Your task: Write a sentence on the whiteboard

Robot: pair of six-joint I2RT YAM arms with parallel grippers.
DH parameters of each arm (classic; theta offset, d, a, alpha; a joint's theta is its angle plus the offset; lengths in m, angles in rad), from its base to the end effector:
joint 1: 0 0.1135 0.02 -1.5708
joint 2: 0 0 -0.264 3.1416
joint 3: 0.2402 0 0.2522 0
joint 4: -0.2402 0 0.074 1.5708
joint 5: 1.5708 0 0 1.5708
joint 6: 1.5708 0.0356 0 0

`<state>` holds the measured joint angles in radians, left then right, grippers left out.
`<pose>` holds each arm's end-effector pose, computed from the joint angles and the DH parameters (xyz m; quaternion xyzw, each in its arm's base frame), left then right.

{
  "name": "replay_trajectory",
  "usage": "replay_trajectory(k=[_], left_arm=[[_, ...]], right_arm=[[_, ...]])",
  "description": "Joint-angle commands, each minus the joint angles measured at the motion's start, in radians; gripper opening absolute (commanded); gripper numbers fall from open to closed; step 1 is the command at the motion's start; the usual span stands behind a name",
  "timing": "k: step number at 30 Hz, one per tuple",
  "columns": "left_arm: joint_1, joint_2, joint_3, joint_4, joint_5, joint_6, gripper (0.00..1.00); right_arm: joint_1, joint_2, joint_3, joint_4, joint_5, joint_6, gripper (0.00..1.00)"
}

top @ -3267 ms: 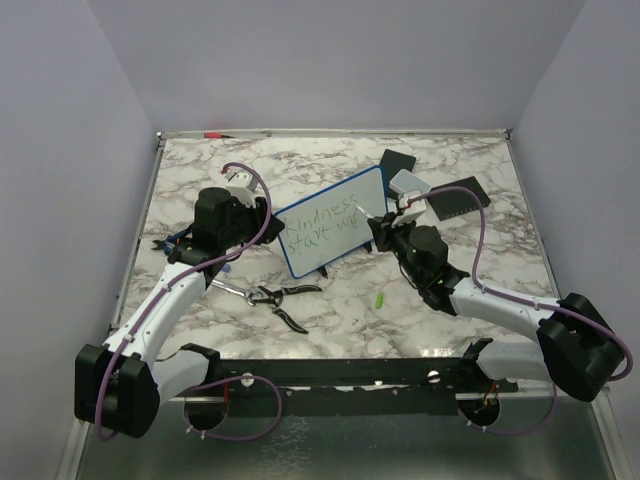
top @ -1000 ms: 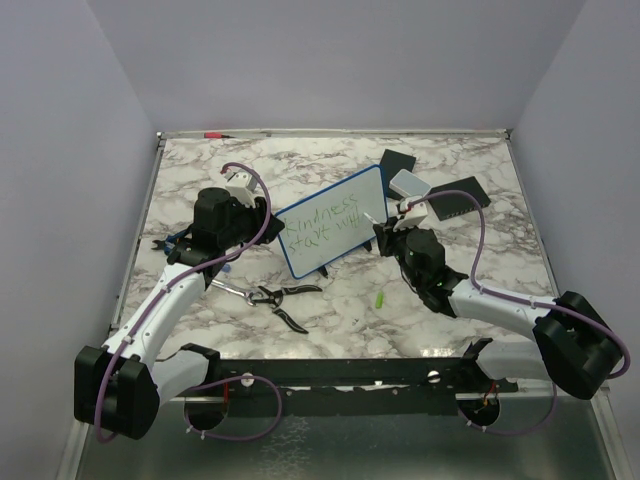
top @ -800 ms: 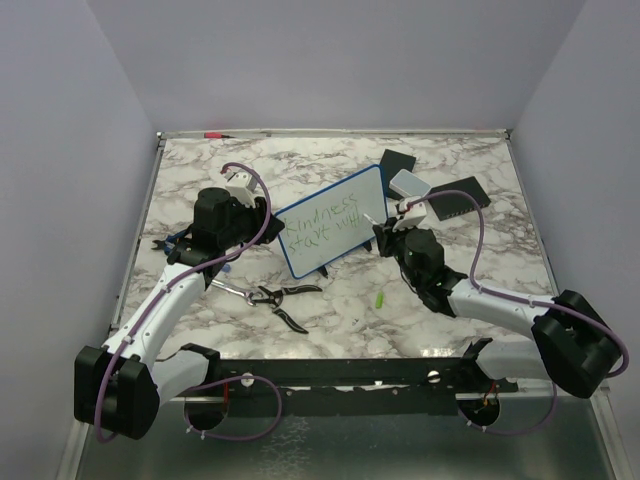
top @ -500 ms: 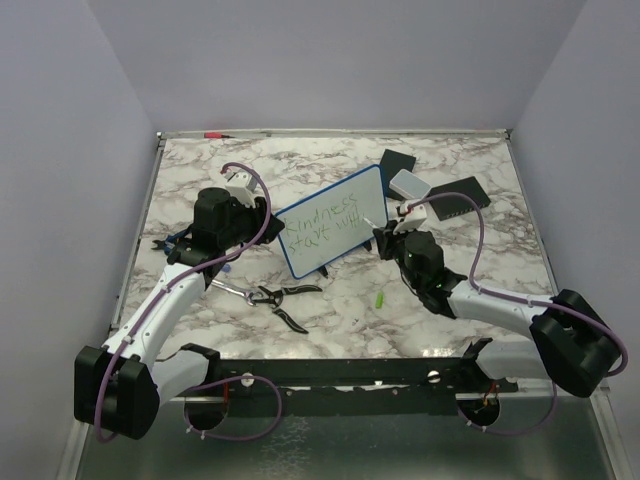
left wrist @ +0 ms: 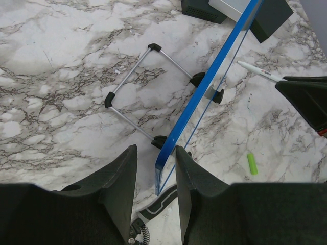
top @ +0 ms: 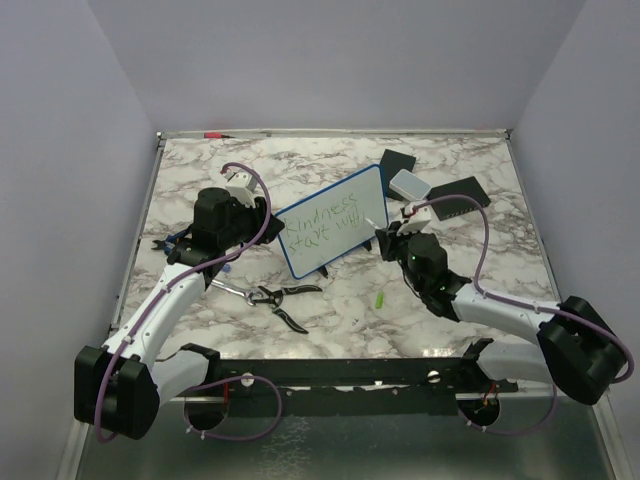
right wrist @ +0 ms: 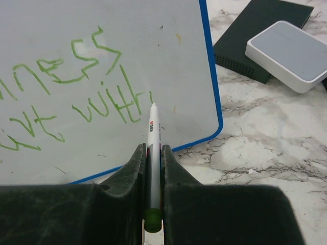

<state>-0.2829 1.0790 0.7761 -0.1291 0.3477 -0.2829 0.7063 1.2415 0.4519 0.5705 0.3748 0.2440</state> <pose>0.2315 -0.0799 0.2854 0.0933 0.8295 -0.2881 0.4692 0.2019 0.1551 0.2083 -0.0622 0.7728 0.1519 0.6130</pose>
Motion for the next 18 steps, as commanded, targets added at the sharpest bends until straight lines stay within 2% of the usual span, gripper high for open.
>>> replay_trajectory(k=[1,18], left_arm=[[0.005,-0.019,-0.011,0.008,0.014,0.014,0.37],[0.005,-0.023,-0.013,0.009,0.013,0.012,0.37]], right_arm=[[0.002,-0.068,0.009,-0.034,0.054,0.011,0.01],[-0.001,0.021,0.085,0.037,0.061,-0.058,0.01]])
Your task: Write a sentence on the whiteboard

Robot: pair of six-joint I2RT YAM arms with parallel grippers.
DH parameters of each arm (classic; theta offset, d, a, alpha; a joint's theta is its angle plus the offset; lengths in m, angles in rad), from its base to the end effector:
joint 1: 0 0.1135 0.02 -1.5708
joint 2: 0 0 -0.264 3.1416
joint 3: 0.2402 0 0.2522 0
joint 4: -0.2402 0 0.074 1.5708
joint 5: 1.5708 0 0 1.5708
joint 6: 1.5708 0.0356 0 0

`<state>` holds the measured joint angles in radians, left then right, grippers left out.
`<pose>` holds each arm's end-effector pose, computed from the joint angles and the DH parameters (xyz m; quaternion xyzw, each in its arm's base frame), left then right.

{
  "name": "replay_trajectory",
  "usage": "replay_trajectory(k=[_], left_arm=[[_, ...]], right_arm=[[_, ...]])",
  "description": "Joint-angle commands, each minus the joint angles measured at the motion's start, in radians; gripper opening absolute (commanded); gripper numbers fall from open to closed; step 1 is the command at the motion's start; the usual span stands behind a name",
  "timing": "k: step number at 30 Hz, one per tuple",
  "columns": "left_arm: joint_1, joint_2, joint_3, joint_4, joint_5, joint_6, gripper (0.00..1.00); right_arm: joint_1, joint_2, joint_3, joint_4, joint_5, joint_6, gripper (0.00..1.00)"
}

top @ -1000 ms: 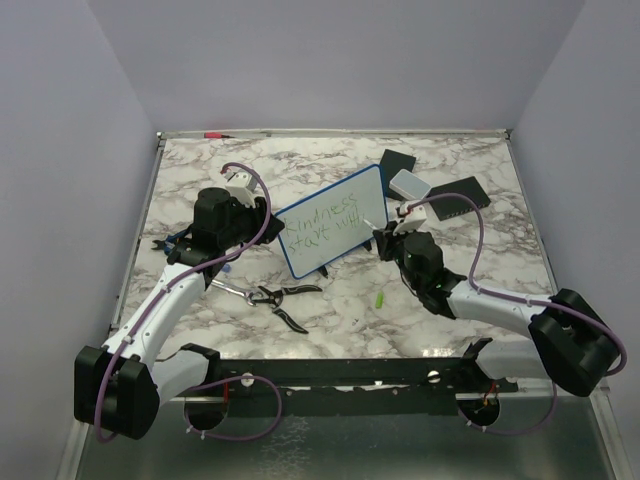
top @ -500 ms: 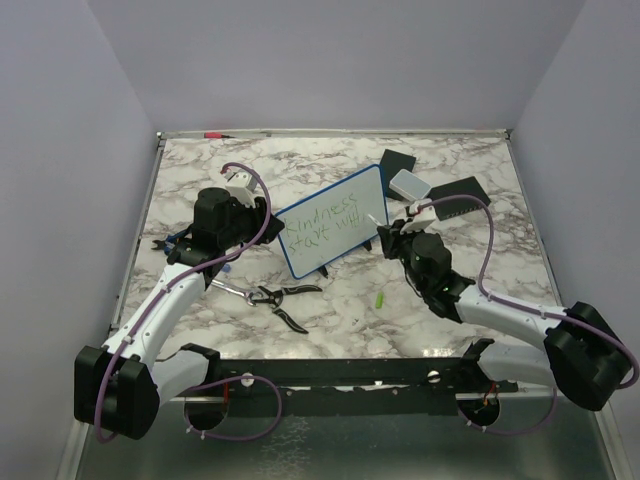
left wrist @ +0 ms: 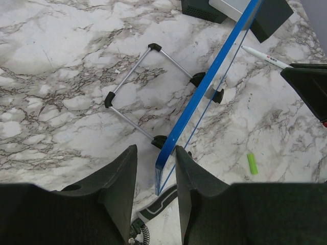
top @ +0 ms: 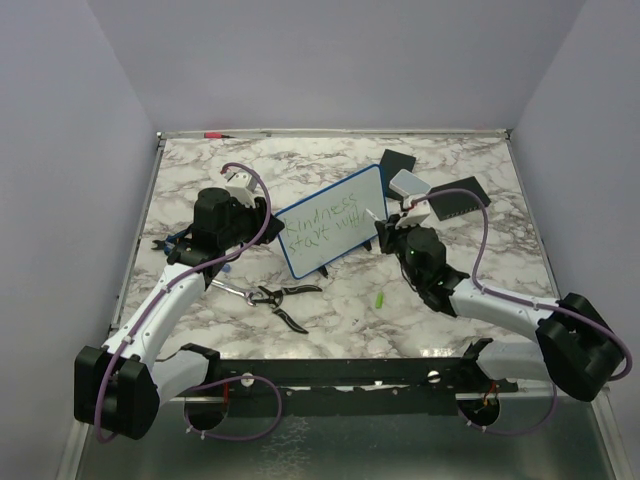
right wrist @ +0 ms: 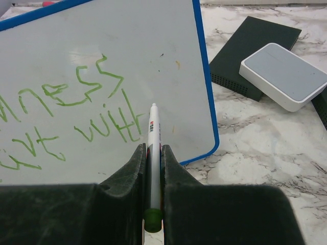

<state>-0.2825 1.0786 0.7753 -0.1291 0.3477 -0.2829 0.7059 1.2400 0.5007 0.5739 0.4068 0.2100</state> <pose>0.2314 -0.0798 0.2852 0.0931 0.8297 -0.2880 0.4691 0.2077 0.1585 0.2249 -0.0569 0.7566 0.1416 0.6359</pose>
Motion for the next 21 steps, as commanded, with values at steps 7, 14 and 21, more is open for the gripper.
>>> replay_trajectory(k=[7,14,21], left_arm=[[0.005,-0.023,-0.011,0.007,0.010,0.014,0.37],[0.005,-0.023,-0.011,0.007,0.011,0.016,0.37],[0.005,-0.025,-0.011,0.005,0.011,0.014,0.37]], right_arm=[[-0.001,0.061,0.044,0.040,0.033,-0.032,0.01],[0.000,0.051,0.006,0.016,0.033,0.001,0.01],[-0.002,0.055,-0.029,0.000,0.056,0.019,0.01]])
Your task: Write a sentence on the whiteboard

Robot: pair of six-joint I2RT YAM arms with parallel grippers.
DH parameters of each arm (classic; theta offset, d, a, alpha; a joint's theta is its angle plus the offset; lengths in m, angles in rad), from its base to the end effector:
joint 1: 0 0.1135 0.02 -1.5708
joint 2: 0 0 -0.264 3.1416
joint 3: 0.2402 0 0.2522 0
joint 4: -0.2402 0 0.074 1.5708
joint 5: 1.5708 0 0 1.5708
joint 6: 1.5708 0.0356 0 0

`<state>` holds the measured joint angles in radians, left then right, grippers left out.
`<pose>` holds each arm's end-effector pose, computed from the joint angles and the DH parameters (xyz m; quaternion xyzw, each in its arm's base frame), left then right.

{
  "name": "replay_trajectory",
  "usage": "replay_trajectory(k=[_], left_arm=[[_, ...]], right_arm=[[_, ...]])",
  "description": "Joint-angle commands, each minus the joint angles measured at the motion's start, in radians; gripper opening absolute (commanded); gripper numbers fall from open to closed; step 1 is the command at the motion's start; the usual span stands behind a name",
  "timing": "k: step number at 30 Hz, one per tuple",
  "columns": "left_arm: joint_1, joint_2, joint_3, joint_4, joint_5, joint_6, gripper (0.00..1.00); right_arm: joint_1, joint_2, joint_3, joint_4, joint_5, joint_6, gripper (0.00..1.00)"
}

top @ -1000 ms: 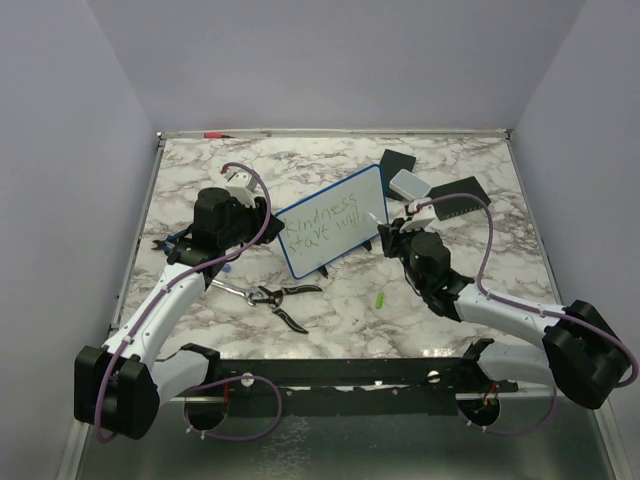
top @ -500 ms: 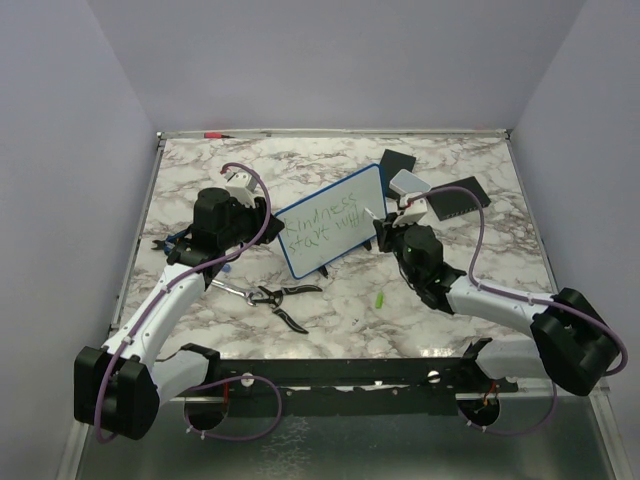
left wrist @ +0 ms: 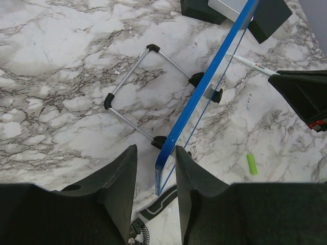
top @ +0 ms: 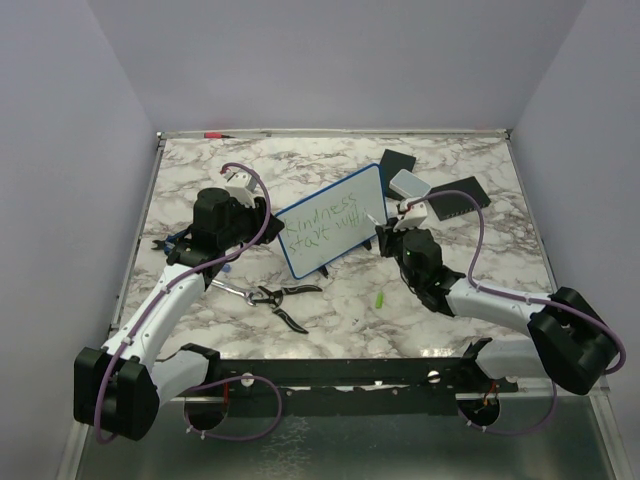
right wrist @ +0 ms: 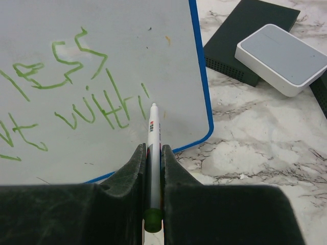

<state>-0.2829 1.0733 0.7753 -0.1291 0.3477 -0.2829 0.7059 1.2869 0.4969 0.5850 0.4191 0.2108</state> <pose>0.2305 -0.0797 0.2864 0.0936 0.8282 -0.2885 0.4712 0.2114 0.1611 0.2135 -0.0586 0.7678 0.1284 0.6249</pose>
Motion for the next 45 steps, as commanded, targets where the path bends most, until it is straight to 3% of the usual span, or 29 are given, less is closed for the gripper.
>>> replay_trajectory(k=[1,12,30,45], left_arm=[[0.005,-0.019,-0.011,0.005,0.011,0.016,0.37],[0.005,-0.018,-0.011,0.006,0.011,0.014,0.37],[0.005,-0.023,-0.011,0.006,0.011,0.016,0.37],[0.005,-0.021,-0.010,0.006,0.012,0.017,0.37]], right_arm=[[0.000,0.008,-0.027,-0.011,0.045,0.019,0.01],[-0.001,-0.049,-0.006,-0.015,0.065,-0.018,0.01],[-0.008,0.016,0.071,0.036,0.077,-0.092,0.01],[-0.009,0.033,0.029,-0.006,-0.011,-0.025,0.01]])
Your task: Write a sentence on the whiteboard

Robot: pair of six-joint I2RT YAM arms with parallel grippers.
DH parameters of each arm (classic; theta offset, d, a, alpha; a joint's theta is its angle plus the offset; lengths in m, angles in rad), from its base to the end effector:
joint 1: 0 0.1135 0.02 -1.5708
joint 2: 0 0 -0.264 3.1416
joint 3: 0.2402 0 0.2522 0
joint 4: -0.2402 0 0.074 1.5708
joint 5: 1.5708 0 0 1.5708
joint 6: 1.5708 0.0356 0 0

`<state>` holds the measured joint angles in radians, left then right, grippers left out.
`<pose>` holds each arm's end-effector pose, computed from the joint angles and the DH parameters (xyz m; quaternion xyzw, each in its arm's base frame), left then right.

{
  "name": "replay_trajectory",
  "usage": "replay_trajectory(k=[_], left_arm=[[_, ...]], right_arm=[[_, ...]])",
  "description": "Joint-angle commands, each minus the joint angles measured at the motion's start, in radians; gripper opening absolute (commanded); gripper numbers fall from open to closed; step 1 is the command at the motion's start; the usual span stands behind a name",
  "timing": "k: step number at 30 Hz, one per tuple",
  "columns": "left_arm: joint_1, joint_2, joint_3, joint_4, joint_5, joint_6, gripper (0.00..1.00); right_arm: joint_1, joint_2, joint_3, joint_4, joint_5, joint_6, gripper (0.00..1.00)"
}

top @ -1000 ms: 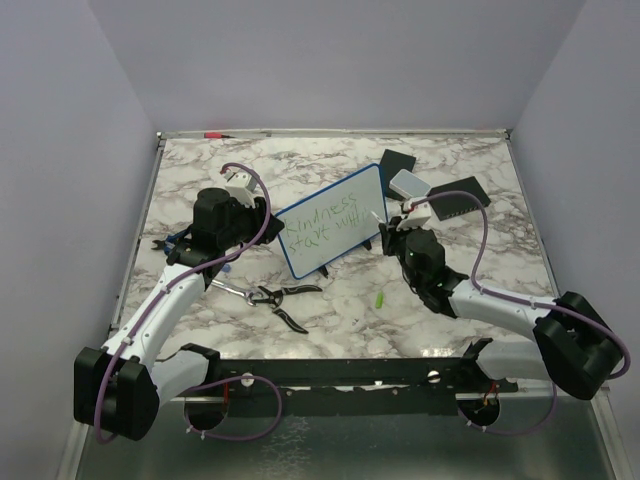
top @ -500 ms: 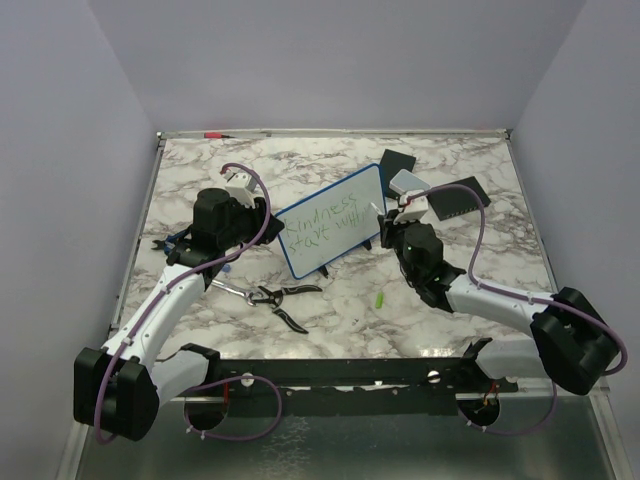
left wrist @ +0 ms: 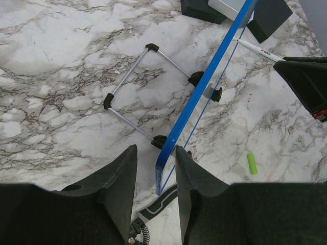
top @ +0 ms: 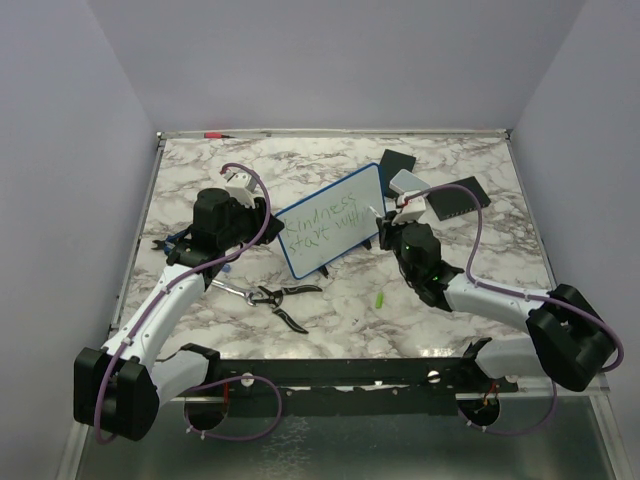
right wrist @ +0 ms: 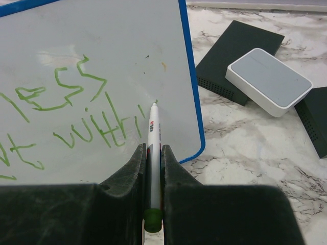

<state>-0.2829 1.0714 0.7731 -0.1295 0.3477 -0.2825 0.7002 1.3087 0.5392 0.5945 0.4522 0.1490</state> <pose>0.2301 -0.0795 0.2860 0.0937 0.8284 -0.2883 0.4710 0.2193 0.1645 0.2227 -0.0646 0.7577 0.1015 0.6414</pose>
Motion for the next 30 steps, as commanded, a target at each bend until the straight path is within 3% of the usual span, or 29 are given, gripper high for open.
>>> replay_trajectory(k=[1,18,30], left_arm=[[0.005,-0.019,-0.008,0.005,0.012,0.017,0.37],[0.005,-0.019,-0.009,0.007,0.016,0.016,0.37],[0.005,-0.018,-0.009,0.005,0.013,0.016,0.37]], right_arm=[[-0.001,0.011,-0.019,-0.017,-0.051,0.045,0.01],[0.019,0.031,-0.092,-0.022,-0.129,0.127,0.01],[0.008,-0.071,-0.046,-0.074,0.021,0.094,0.01]])
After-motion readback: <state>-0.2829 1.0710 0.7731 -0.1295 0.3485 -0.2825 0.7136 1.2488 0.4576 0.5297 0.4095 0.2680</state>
